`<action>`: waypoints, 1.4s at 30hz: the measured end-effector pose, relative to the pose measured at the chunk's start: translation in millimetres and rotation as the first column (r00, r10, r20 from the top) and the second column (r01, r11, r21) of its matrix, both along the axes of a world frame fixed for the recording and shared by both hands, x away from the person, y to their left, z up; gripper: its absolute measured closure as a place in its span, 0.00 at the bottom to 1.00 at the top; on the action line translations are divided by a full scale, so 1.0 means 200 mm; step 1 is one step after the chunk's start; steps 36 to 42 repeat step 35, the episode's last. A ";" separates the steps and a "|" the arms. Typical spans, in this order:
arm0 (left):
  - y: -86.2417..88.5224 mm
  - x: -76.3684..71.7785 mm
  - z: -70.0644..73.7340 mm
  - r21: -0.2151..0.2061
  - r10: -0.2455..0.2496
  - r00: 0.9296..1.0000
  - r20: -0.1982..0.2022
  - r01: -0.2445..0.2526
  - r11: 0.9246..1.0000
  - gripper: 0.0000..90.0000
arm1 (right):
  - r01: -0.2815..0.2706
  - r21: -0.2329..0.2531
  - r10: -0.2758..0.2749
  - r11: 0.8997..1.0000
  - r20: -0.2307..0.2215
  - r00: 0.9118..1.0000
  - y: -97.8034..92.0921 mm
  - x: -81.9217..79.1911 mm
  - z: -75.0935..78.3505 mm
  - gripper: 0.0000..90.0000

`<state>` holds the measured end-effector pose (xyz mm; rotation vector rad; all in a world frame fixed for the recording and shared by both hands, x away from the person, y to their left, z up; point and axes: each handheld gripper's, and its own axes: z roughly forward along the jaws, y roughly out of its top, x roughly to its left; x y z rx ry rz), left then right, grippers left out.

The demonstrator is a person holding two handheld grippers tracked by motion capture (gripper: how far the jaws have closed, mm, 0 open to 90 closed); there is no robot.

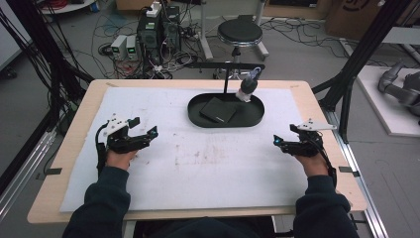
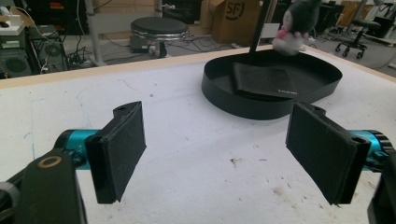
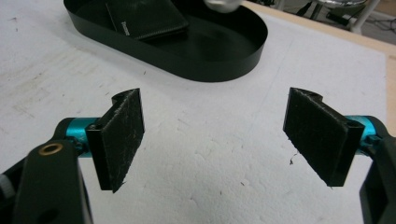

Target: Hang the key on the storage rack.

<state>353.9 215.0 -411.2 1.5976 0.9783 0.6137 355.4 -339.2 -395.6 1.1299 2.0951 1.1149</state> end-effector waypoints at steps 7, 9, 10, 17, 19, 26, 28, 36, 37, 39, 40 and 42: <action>-0.02 -0.01 0.00 0.017 -0.027 1.000 0.010 0.027 0.999 0.22 | 0.010 -0.021 -0.010 1.000 0.003 1.000 0.00 -0.02 -0.01 0.23; -0.02 -0.01 0.00 0.019 -0.031 0.999 0.010 0.031 0.999 0.22 | 0.011 -0.025 -0.011 1.000 0.009 1.000 0.01 -0.03 -0.01 0.23; -0.02 -0.01 0.00 0.018 -0.033 0.999 0.009 0.033 0.999 0.22 | 0.014 -0.027 -0.014 1.000 0.013 1.000 0.01 -0.03 -0.01 0.23; -0.02 -0.01 0.00 0.021 -0.038 0.999 0.008 0.038 0.999 0.22 | 0.026 -0.030 -0.025 0.999 0.017 1.000 0.00 -0.03 -0.01 0.23; -0.02 -0.01 0.00 0.020 -0.036 0.999 0.006 0.036 0.999 0.22 | 0.026 -0.032 -0.026 0.999 0.017 1.000 0.00 -0.02 -0.01 0.23; -0.02 -0.01 -0.01 0.018 -0.035 0.999 0.002 0.035 0.999 0.22 | 0.022 -0.037 -0.022 0.999 0.013 1.000 0.01 -0.03 -0.02 0.23; -0.02 -0.01 -0.01 0.018 -0.036 0.999 0.000 0.036 0.999 0.22 | 0.022 -0.037 -0.021 0.999 0.013 1.000 0.01 -0.03 -0.02 0.23; -0.02 -0.01 -0.01 0.015 -0.035 0.999 -0.005 0.035 0.999 0.22 | 0.027 -0.030 -0.026 0.999 0.012 1.000 0.00 -0.03 -0.02 0.23; -0.02 -0.01 -0.01 0.015 -0.035 0.999 -0.005 0.035 0.999 0.22 | 0.027 -0.030 -0.026 0.999 0.012 1.000 0.00 -0.03 -0.02 0.23; -0.02 -0.01 -0.01 0.015 -0.035 0.999 -0.005 0.035 0.999 0.22 | 0.027 -0.030 -0.026 0.999 0.012 1.000 0.00 -0.03 -0.02 0.23; -0.02 -0.01 -0.01 0.015 -0.035 0.999 -0.005 0.035 0.999 0.22 | 0.027 -0.030 -0.026 0.999 0.012 1.000 0.00 -0.03 -0.02 0.23; -0.02 -0.01 -0.01 0.015 -0.035 0.999 -0.005 0.035 0.999 0.22 | 0.027 -0.030 -0.026 0.999 0.012 1.000 0.00 -0.03 -0.02 0.23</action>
